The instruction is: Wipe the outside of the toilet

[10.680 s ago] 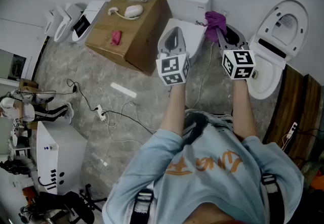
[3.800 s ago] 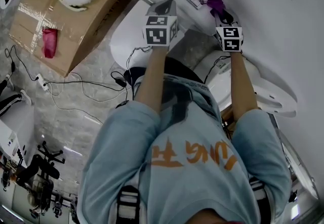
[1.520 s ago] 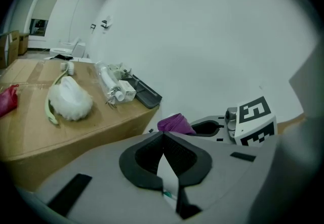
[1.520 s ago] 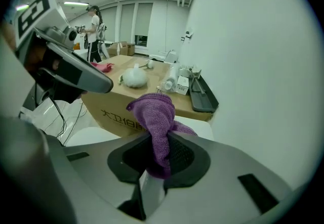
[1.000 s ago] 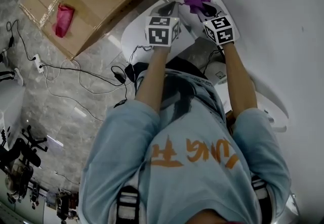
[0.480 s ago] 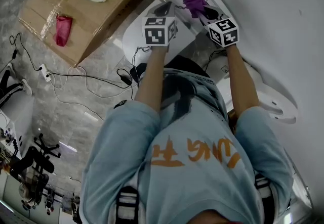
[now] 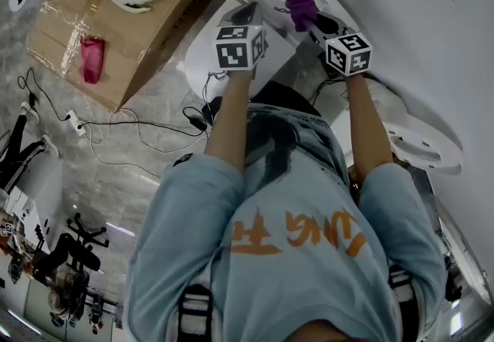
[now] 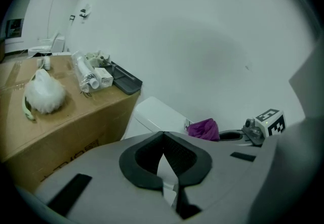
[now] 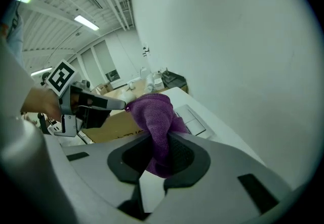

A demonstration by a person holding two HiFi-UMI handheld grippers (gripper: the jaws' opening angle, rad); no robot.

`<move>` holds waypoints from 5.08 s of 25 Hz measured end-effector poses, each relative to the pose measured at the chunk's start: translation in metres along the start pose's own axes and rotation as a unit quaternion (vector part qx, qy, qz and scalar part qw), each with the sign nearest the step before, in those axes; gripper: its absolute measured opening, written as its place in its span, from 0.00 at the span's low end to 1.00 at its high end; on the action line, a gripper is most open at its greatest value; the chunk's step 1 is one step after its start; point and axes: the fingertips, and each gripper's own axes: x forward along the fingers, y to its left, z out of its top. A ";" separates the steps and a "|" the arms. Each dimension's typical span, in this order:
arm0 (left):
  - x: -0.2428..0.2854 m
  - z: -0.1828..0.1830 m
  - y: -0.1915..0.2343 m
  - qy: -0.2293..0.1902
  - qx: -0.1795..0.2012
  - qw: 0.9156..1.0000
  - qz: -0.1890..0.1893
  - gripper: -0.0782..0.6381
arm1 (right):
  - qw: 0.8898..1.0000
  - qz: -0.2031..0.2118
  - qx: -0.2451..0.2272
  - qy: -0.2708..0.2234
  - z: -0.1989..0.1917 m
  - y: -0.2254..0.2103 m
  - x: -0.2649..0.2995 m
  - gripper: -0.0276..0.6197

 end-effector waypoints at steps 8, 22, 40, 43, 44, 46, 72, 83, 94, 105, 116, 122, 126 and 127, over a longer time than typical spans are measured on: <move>0.008 -0.003 -0.006 0.010 0.004 1.000 -0.006 0.14 | 0.996 -0.033 0.070 -0.034 -0.014 -0.014 -0.027 0.17; 0.025 -0.025 -0.052 0.048 0.049 0.996 -0.048 0.14 | 0.959 -0.121 0.233 -0.110 -0.058 -0.057 -0.091 0.18; -0.028 -0.060 -0.027 0.042 0.088 0.994 -0.046 0.14 | 0.928 -0.289 0.192 -0.136 -0.045 -0.001 -0.116 0.17; -0.038 -0.063 -0.006 0.017 0.092 0.995 -0.038 0.14 | 0.933 -0.264 0.183 -0.164 -0.034 0.026 -0.088 0.18; -0.042 -0.065 0.003 0.011 0.097 0.995 -0.034 0.14 | 0.933 -0.256 0.184 -0.172 -0.033 0.035 -0.077 0.18; -0.046 -0.065 0.021 -0.002 0.105 0.994 -0.025 0.14 | 0.934 -0.237 0.188 -0.187 -0.033 0.051 -0.056 0.18; 0.013 -0.055 0.140 -0.073 0.139 0.987 -0.045 0.14 | 0.950 -0.163 0.058 -0.260 0.030 0.067 0.174 0.18; 0.029 -0.064 0.140 -0.065 0.139 0.988 -0.030 0.14 | 0.940 -0.216 0.063 -0.258 0.025 0.034 0.174 0.17; 0.046 -0.063 0.117 -0.068 0.127 0.989 -0.026 0.14 | 0.932 -0.240 0.089 -0.255 0.006 0.021 0.145 0.17; 0.052 -0.087 0.083 -0.040 0.154 0.986 -0.049 0.14 | 0.924 -0.260 0.114 -0.258 -0.022 0.010 0.109 0.17; 0.064 -0.107 0.035 -0.024 0.173 0.982 -0.076 0.14 | 0.913 -0.283 0.140 -0.260 -0.059 -0.006 0.060 0.18; 0.072 -0.125 0.001 -0.011 0.183 0.979 -0.094 0.14 | 0.910 -0.289 0.146 -0.259 -0.078 -0.015 0.031 0.18; 0.078 -0.133 -0.021 -0.003 0.185 0.977 -0.111 0.14 | 0.903 -0.301 0.157 -0.262 -0.091 -0.021 0.012 0.18; 0.079 -0.135 -0.026 -0.001 0.185 0.976 -0.114 0.14 | 0.901 -0.305 0.161 -0.263 -0.095 -0.023 0.007 0.18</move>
